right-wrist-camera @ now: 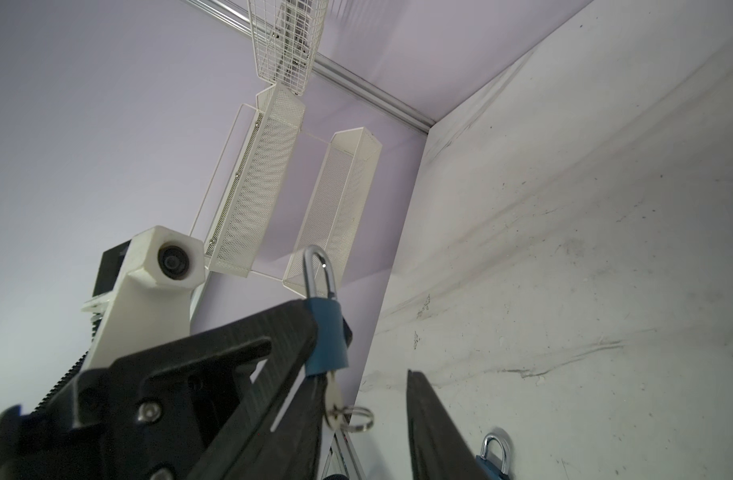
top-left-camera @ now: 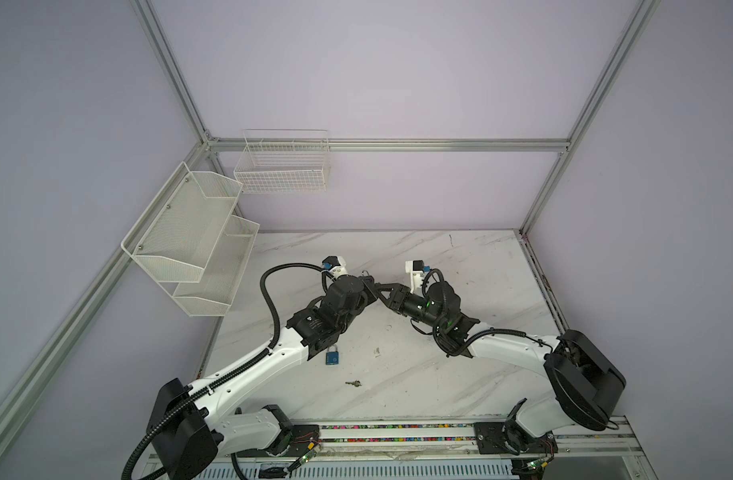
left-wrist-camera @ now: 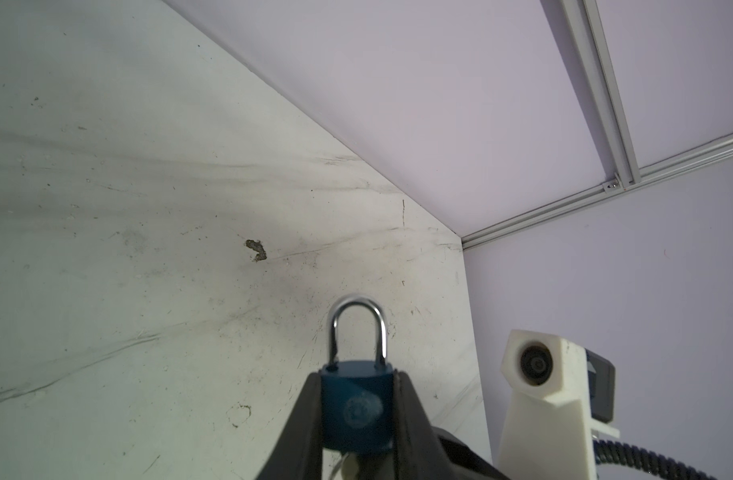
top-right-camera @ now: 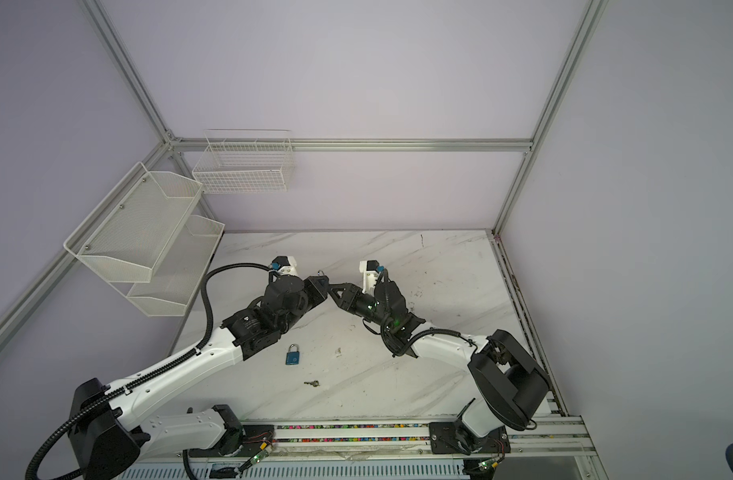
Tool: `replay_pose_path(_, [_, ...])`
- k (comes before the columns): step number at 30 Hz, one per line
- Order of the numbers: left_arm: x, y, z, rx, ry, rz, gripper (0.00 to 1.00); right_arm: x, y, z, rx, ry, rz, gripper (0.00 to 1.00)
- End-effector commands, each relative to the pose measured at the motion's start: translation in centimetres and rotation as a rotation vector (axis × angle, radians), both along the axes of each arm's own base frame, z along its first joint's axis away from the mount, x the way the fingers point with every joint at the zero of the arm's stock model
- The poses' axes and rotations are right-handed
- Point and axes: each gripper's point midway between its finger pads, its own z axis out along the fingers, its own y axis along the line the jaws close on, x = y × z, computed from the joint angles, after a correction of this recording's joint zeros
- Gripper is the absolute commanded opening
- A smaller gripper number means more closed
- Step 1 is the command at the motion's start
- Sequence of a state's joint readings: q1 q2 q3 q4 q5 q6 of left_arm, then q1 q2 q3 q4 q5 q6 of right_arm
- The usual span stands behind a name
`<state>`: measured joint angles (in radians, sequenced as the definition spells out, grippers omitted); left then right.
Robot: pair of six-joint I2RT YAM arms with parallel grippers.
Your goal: Unlock with the key
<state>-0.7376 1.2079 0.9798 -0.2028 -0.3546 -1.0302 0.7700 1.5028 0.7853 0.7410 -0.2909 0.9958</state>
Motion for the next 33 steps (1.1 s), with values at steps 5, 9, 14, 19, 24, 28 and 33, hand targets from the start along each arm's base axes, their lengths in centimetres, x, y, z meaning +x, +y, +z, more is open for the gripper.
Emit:
replay_pose_path(5, [0.3,1.3,3.6,0.208,-0.156,-0.128,0.00,1.1,-2.7,2.2,-0.121,-0.112,-0.087,0.47])
replay_pose_path(9, [0.4,1.6,3.4,0.350,-0.208,-0.180,0.00,2.1,-3.8,2.3,-0.178,-0.123,-0.099,0.49])
replay_pose_path(14, [0.2,0.5,2.7,0.479,-0.337,-0.291,0.00,3.3,-4.8,2.9,-0.202,-0.144,-0.063,0.50])
replay_pose_path(19, [-0.1,0.1,2.3,0.530,-0.462,-0.330,0.00,3.4,-5.8,4.4,-0.297,-0.208,-0.080,0.54])
replay_pose_path(24, [-0.7,-1.0,2.4,0.549,-0.590,-0.385,0.00,2.7,-5.5,6.1,-0.352,-0.247,-0.013,0.56])
replay_pose_path(28, [-1.4,-1.6,2.4,0.551,-0.684,-0.422,0.00,2.5,-5.5,6.9,-0.453,-0.265,0.033,0.57])
replay_pose_path(33, [-1.9,-1.5,2.2,0.574,-0.750,-0.425,0.00,2.6,-5.2,6.5,-0.558,-0.250,0.087,0.58])
